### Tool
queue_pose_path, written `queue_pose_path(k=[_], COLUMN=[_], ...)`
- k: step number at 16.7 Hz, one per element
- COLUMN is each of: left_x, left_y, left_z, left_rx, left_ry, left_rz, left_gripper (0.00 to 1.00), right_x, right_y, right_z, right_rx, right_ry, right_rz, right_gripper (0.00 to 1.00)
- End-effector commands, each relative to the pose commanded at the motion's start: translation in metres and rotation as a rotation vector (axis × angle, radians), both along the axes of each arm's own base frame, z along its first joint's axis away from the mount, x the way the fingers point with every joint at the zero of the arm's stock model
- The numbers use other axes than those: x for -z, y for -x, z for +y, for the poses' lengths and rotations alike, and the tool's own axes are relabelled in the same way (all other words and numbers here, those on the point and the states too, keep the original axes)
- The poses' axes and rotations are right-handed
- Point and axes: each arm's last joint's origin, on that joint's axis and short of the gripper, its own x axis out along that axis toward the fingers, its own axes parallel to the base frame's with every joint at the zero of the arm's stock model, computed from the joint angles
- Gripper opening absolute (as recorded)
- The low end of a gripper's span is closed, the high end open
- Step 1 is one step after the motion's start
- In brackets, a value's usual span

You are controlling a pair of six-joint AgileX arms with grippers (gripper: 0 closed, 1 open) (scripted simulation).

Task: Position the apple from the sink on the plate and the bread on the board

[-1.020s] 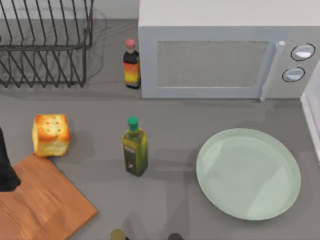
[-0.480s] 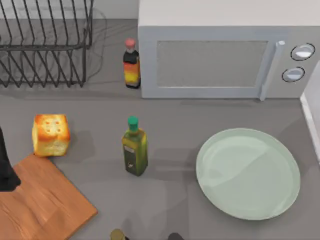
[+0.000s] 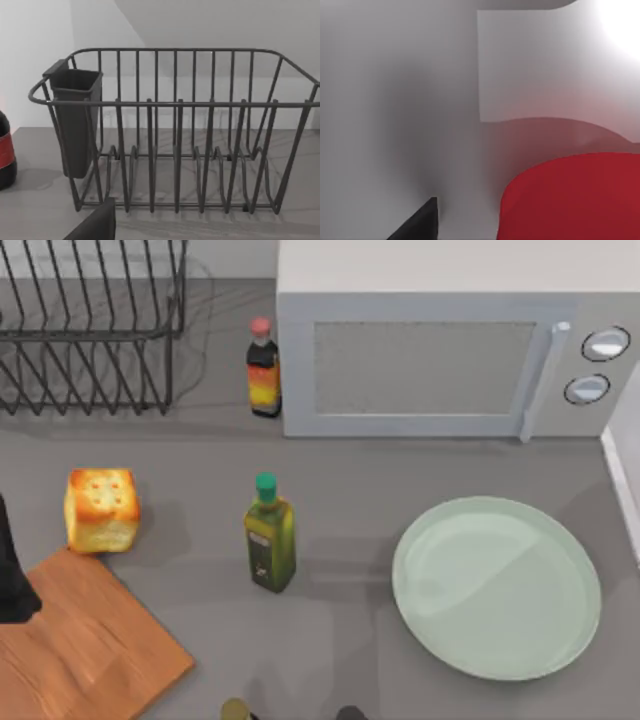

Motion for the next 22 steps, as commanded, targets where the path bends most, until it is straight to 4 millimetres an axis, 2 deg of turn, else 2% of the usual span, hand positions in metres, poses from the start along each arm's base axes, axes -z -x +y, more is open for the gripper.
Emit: queue_pose_path(k=[12, 20, 21, 22], left_x=[0.000, 0.000, 0.000, 0.000], left_y=[0.000, 0.000, 0.000, 0.000], left_z=[0.000, 0.000, 0.000, 0.000], left_rx=[0.000, 0.000, 0.000, 0.000], left_ry=[0.000, 0.000, 0.000, 0.000], left_rz=[0.000, 0.000, 0.000, 0.000], left_gripper=[1.00, 1.00, 1.00, 1.00], right_x=[0.000, 0.000, -0.028, -0.029], right_y=[0.000, 0.000, -0.006, -0.007], right_z=[0.000, 0.000, -0.001, -0.001], right_rx=[0.000, 0.000, 0.005, 0.005], right_ry=[0.000, 0.000, 0.001, 0.001], right_rz=[0.000, 0.000, -0.050, -0.051], right_gripper=[0.02, 0.00, 0.00, 0.00])
